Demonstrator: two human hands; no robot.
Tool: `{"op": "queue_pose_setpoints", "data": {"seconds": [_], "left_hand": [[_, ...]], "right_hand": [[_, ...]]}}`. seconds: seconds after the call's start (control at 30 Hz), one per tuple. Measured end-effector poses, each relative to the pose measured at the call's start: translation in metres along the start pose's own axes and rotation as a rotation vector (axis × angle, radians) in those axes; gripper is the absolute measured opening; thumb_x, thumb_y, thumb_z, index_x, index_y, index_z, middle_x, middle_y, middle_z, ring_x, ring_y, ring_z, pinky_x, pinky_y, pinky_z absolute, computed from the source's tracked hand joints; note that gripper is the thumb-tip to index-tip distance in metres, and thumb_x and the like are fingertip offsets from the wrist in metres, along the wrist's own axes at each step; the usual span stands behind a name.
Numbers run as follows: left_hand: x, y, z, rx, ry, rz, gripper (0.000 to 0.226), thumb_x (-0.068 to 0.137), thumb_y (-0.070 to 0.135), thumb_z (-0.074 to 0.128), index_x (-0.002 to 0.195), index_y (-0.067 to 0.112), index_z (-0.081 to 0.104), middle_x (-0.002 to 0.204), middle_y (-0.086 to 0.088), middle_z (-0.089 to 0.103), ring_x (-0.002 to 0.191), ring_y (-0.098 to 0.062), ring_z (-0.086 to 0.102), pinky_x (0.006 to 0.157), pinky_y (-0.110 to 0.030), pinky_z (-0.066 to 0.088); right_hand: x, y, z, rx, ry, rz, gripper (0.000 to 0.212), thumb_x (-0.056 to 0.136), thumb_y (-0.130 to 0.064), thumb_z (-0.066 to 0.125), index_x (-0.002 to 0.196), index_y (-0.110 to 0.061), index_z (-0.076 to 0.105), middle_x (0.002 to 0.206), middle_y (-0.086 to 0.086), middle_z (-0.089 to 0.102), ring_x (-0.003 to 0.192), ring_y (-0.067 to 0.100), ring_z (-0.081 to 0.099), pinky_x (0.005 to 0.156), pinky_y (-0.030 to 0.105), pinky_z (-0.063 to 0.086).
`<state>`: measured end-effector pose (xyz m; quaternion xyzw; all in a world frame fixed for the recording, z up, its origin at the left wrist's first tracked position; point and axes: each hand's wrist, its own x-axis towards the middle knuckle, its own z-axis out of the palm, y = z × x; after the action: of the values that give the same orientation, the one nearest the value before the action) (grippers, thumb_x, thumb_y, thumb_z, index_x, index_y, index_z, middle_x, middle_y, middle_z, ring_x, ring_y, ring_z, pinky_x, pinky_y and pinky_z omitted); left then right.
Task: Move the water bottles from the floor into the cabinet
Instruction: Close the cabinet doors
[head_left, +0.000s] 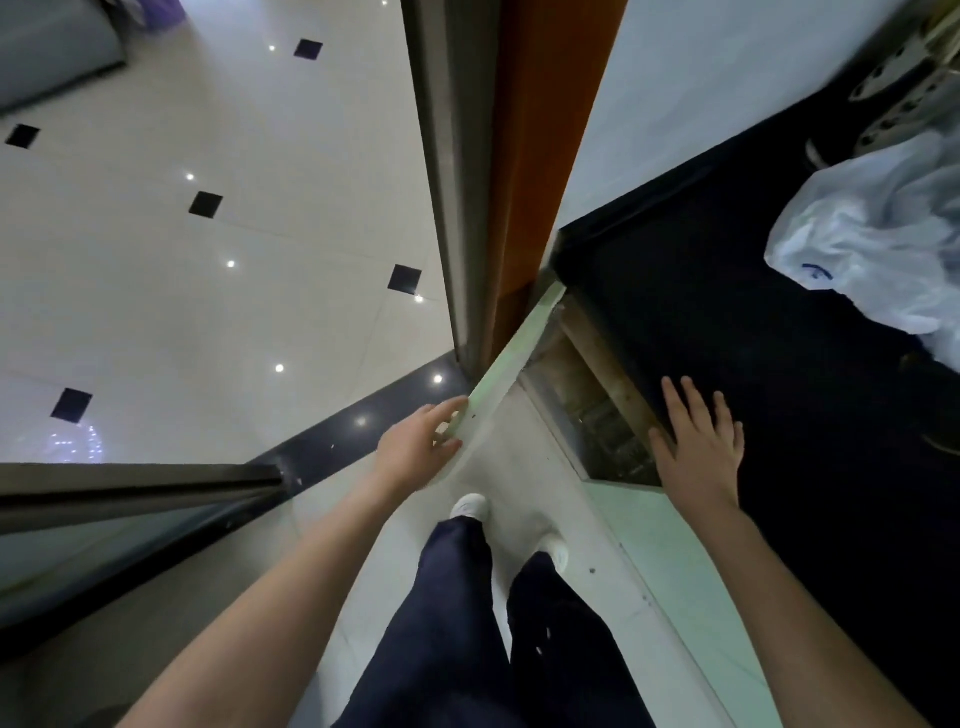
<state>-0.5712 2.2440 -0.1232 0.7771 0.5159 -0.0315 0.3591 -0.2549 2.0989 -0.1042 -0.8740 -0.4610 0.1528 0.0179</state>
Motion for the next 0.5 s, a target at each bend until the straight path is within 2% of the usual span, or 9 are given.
{"op": "queue_pose_setpoints", "data": {"seconds": [0.1,0.13,0.2,0.33,0.4,0.5], "left_hand": [[-0.017,0.028,0.033,-0.361,-0.115,-0.037,0.065,0.087,0.017,0.073,0.143,0.036,0.046,0.116,0.004,0.063,0.087,-0.006,0.059,0.080,-0.015,0.049],[-0.021,0.038,0.046,-0.466,-0.138,-0.044,0.068,0.086,0.012,0.073,0.143,0.034,0.046,0.114,0.003,0.063,0.089,-0.006,0.059,0.078,-0.008,0.047],[-0.026,0.055,0.075,-0.617,-0.165,-0.043,0.072,0.085,0.007,0.073,0.146,0.031,0.043,0.116,-0.002,0.063,0.100,-0.012,0.061,0.077,-0.007,0.047],[-0.024,0.092,0.122,-0.794,-0.179,-0.085,0.081,0.086,0.002,0.071,0.151,0.033,0.034,0.128,-0.009,0.057,0.114,-0.022,0.057,0.077,-0.019,0.056],[-0.023,0.113,0.137,-0.875,-0.147,-0.115,0.083,0.085,0.000,0.071,0.151,0.036,0.034,0.128,-0.011,0.054,0.114,-0.026,0.057,0.076,-0.030,0.060],[-0.017,0.138,0.158,-0.919,-0.097,-0.122,0.087,0.084,-0.002,0.072,0.152,0.036,0.033,0.127,-0.013,0.055,0.112,-0.024,0.059,0.080,-0.041,0.061]], "right_hand": [[-0.002,0.017,-0.007,0.025,0.001,-0.113,0.056,0.100,-0.028,0.051,0.153,-0.031,0.031,0.161,0.001,0.030,0.150,0.031,0.018,0.118,0.058,0.020],[-0.005,0.027,-0.008,0.024,0.002,-0.140,0.055,0.101,-0.027,0.051,0.152,-0.031,0.032,0.160,0.003,0.031,0.150,0.030,0.019,0.118,0.059,0.020],[-0.015,0.051,-0.008,0.009,0.014,-0.136,0.054,0.101,-0.031,0.050,0.152,-0.033,0.032,0.161,0.004,0.029,0.150,0.029,0.017,0.118,0.060,0.016],[-0.033,0.085,-0.007,0.014,-0.008,-0.123,0.055,0.102,-0.046,0.039,0.154,-0.036,0.024,0.164,0.002,0.019,0.152,0.026,0.008,0.122,0.053,0.008],[-0.036,0.092,-0.006,0.004,0.002,-0.149,0.056,0.102,-0.051,0.032,0.154,-0.036,0.024,0.164,0.001,0.019,0.153,0.024,0.007,0.123,0.052,0.006],[-0.038,0.101,-0.005,0.045,0.034,-0.125,0.058,0.099,-0.053,0.033,0.154,-0.035,0.026,0.163,0.003,0.020,0.153,0.024,0.008,0.122,0.050,0.004]]}}
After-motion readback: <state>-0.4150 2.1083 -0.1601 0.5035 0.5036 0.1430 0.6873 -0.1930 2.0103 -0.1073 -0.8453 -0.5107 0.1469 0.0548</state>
